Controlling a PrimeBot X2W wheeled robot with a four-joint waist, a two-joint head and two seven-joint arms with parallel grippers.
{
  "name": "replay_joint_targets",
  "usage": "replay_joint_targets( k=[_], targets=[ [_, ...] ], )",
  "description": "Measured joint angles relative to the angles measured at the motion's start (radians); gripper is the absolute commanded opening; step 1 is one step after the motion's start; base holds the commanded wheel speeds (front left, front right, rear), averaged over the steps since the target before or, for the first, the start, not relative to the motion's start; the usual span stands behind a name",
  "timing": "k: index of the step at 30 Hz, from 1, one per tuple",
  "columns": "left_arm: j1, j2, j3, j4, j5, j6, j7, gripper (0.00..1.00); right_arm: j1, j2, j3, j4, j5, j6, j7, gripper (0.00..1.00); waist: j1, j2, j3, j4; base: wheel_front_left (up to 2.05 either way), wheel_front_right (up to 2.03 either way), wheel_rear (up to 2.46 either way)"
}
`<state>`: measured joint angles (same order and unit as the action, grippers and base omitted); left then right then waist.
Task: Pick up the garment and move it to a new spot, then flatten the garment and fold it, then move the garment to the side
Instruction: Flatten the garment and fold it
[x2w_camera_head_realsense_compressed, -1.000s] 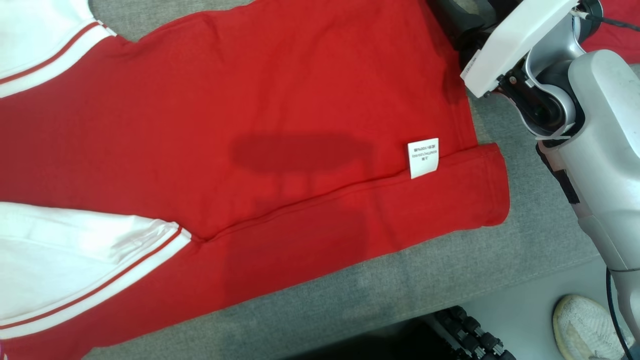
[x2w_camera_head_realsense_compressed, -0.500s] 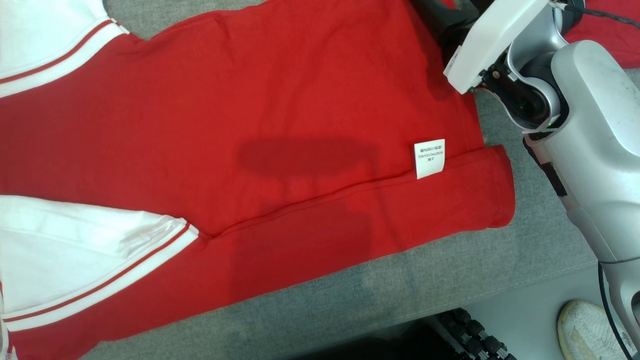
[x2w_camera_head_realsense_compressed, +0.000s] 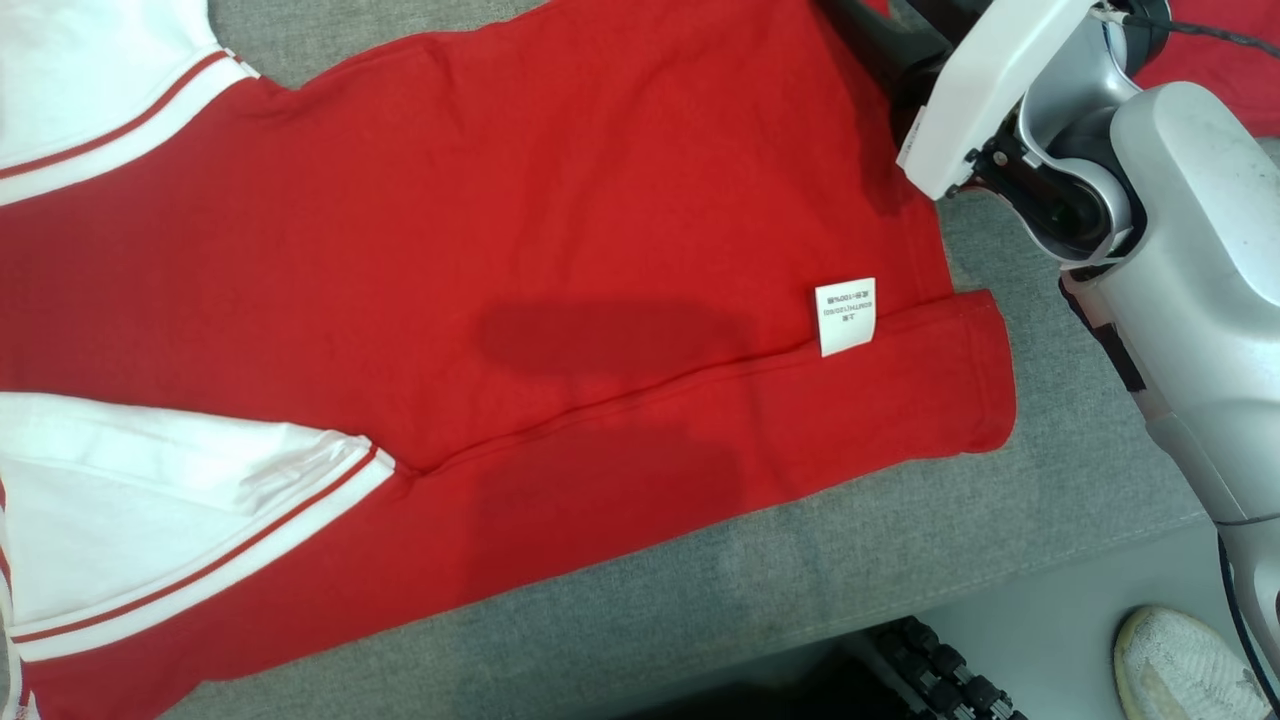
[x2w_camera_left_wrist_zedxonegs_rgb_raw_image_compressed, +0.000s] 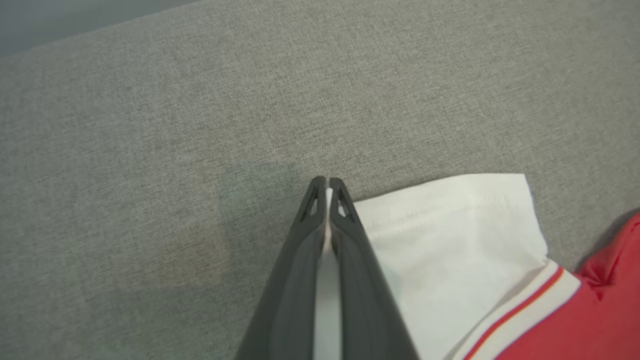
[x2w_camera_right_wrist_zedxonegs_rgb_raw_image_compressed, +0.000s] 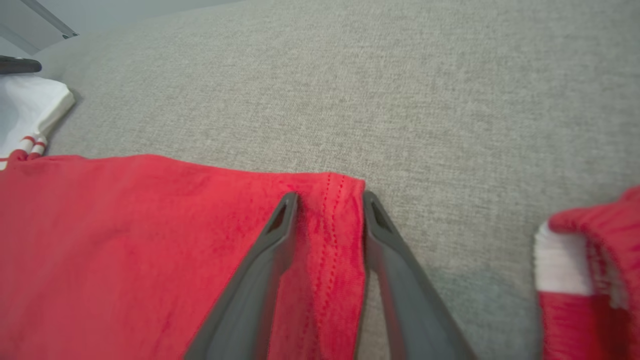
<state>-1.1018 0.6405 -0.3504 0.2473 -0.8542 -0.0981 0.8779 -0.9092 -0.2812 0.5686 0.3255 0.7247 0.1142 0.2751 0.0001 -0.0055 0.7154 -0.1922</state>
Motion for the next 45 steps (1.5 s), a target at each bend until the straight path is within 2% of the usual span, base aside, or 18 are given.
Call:
replay_joint_targets(
  k=[2,3,5,7,8,15,22,30,45],
  targets=[
    [0.000,0.000,-0.002,0.002,-0.001,0.000,0.000,0.00,0.000,0.000,0.001,0.000,0.002,0.000,0.002,0.64,0.0000,0.0000,-0.001,-0.001,0.00,0.00,0.00],
    [0.000,0.000,-0.002,0.004,-0.002,0.000,0.000,0.00,0.000,-0.001,0.002,0.001,0.005,0.000,0.006,0.58,0.0000,0.0000,-0.003,-0.001,0.00,0.00,0.00],
    [0.000,0.000,-0.003,0.005,-0.002,-0.003,0.000,0.00,0.001,-0.003,0.002,0.004,0.007,0.000,0.009,0.38,0.0000,0.0000,-0.006,-0.003,0.00,0.00,0.00],
    [0.000,0.000,-0.004,0.006,-0.002,-0.003,-0.002,0.00,0.002,-0.006,0.002,0.008,0.009,0.000,0.017,0.03,0.0000,0.0000,-0.009,-0.004,0.00,0.00,0.00],
    [0.000,0.000,-0.004,0.006,-0.002,-0.004,-0.008,0.00,0.003,-0.006,0.002,0.009,0.014,0.000,0.017,0.00,0.0000,0.0000,-0.011,-0.004,0.00,0.00,0.00],
    [-0.001,-0.003,-0.006,0.013,-0.004,-0.009,-0.031,0.00,0.014,-0.004,-0.006,0.008,0.016,0.000,0.002,0.00,0.0000,0.0000,-0.023,-0.004,0.00,0.00,0.00],
    [-0.001,-0.031,-0.005,0.030,-0.024,-0.012,-0.062,0.00,0.021,-0.010,-0.028,-0.004,0.016,0.000,-0.047,0.00,0.0000,0.0000,-0.048,0.004,0.00,0.00,0.00],
    [0.003,-0.047,0.009,0.030,-0.066,-0.018,-0.114,0.00,0.100,-0.042,-0.055,-0.034,0.016,0.000,-0.107,0.00,0.0000,0.0000,-0.079,0.027,0.00,0.00,0.00],
    [0.107,-0.087,0.031,-0.033,-0.155,-0.025,-0.198,0.00,0.186,-0.075,-0.081,-0.092,0.005,-0.003,-0.196,0.00,-0.0001,0.0000,-0.149,0.076,0.00,0.00,0.00]
  ],
)
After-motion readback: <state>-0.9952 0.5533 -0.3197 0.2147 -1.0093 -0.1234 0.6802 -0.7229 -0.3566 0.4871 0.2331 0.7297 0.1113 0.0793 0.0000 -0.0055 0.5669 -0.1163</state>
